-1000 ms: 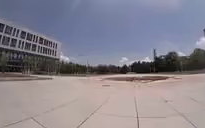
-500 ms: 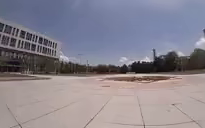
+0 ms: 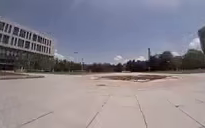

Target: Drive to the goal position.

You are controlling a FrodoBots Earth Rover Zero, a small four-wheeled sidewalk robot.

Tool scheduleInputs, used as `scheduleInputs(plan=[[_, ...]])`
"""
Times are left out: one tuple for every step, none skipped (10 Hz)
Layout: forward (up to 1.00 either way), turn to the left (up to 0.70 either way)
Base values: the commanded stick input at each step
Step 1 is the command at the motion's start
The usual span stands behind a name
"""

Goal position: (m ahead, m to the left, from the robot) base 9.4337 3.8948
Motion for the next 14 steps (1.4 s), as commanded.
scheduleInputs(plan=[[0.5, 0.01], [0.5, 0.01], [0.5, 0.01], [0.5, 0.01], [0.5, 0.01], [0.5, 0.01], [0.5, 0.01], [0.5, 0.01], [0.5, 0.01], [0.5, 0.01], [0.5, 0.01], [0.5, 0.01], [0.5, 0.01], [0.5, 0.01]])
